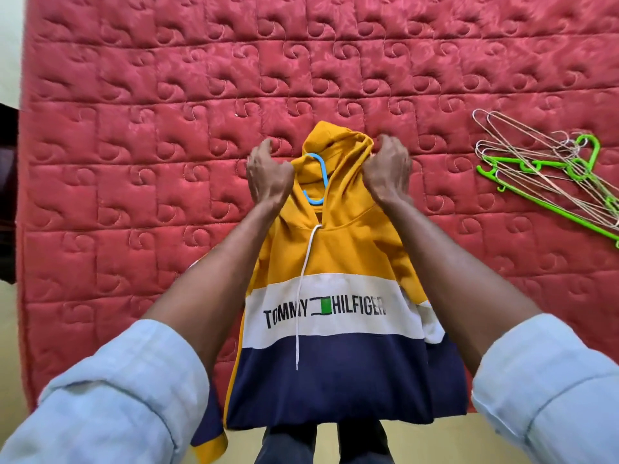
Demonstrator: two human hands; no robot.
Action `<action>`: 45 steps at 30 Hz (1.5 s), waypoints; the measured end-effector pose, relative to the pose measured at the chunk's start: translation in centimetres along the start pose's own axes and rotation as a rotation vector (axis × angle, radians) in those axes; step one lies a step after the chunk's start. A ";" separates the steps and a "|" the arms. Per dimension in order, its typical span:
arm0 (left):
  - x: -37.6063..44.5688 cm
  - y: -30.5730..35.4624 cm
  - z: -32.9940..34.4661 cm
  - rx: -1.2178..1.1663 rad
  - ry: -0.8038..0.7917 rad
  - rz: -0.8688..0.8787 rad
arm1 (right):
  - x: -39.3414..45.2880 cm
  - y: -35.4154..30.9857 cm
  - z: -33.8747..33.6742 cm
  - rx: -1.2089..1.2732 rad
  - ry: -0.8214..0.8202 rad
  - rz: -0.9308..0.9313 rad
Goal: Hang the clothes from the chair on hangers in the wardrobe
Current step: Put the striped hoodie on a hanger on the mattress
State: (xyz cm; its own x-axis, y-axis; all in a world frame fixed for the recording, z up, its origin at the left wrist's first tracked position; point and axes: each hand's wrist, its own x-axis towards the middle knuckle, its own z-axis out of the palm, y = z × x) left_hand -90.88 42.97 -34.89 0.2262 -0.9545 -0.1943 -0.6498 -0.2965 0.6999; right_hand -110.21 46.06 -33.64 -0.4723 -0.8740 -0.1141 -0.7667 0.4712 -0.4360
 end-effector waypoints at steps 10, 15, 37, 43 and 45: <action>2.3 -0.4 3.2 0.509 -0.447 0.352 | -10.0 2.0 4.7 -0.132 -0.415 0.002; 2.8 0.4 3.1 0.645 -0.466 0.415 | -11.3 2.0 4.8 -0.120 -0.403 0.010; -3.5 -1.3 -4.0 -0.283 -0.131 -0.085 | -6.0 -4.7 -0.9 0.391 -0.345 -0.009; -8.2 -1.9 -8.4 -0.195 -0.294 0.067 | -8.4 -6.6 -7.8 0.462 -0.112 -0.273; -10.9 -1.8 -10.3 -0.143 -0.340 0.129 | -10.2 -6.6 -11.0 0.467 -0.036 -0.294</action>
State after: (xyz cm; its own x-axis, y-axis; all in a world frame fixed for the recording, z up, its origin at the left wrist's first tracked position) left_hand -84.68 54.26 -26.94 -0.1199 -0.9468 -0.2988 -0.5436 -0.1892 0.8177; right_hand -105.10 53.16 -19.81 -0.2460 -0.9682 0.0456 -0.5860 0.1111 -0.8027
